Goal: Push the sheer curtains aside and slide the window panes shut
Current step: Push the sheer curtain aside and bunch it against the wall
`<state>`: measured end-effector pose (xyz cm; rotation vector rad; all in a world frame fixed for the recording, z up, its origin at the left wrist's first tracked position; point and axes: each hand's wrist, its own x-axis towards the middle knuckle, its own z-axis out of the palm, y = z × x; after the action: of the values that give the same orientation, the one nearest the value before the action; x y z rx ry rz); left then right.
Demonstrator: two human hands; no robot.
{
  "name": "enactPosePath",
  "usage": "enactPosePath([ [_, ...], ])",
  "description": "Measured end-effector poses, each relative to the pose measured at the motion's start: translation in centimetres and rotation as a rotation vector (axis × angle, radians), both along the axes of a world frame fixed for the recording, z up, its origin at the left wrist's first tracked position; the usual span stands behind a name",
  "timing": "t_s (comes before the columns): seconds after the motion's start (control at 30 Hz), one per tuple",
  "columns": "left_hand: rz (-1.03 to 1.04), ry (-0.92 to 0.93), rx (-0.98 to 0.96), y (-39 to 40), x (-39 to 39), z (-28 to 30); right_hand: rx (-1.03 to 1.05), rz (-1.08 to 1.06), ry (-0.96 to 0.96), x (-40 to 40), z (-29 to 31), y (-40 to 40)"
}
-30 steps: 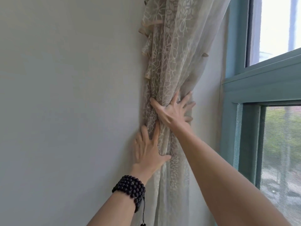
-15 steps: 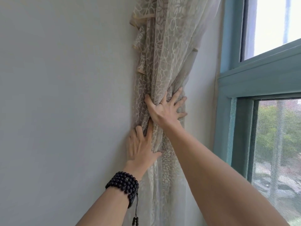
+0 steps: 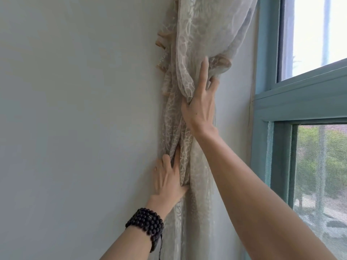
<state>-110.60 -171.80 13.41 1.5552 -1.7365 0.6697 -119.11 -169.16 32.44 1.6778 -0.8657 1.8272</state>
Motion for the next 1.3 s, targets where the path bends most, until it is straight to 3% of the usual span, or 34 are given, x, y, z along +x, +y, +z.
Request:
enactPosePath([
  [0.17,-0.001,-0.015,-0.043,0.2,0.1,-0.1,-0.015,0.033,0.070,0.0,0.1,0.3],
  [0.37,-0.012,-0.005,-0.101,-0.7,-0.3,0.0,0.225,-0.043,0.063,0.0,1.4,-3.1],
  [0.7,-0.013,0.021,-0.053,-1.1,-0.2,1.2,0.455,-0.197,0.113,0.8,2.0,-5.6],
  [0.97,-0.010,0.054,-0.078,-1.0,-0.1,1.9,0.448,-0.297,0.165,0.3,-3.6,-6.1],
  [1.3,-0.036,0.079,-0.080,3.7,1.5,3.8,0.481,-0.201,0.090,-1.1,-5.6,-0.9],
])
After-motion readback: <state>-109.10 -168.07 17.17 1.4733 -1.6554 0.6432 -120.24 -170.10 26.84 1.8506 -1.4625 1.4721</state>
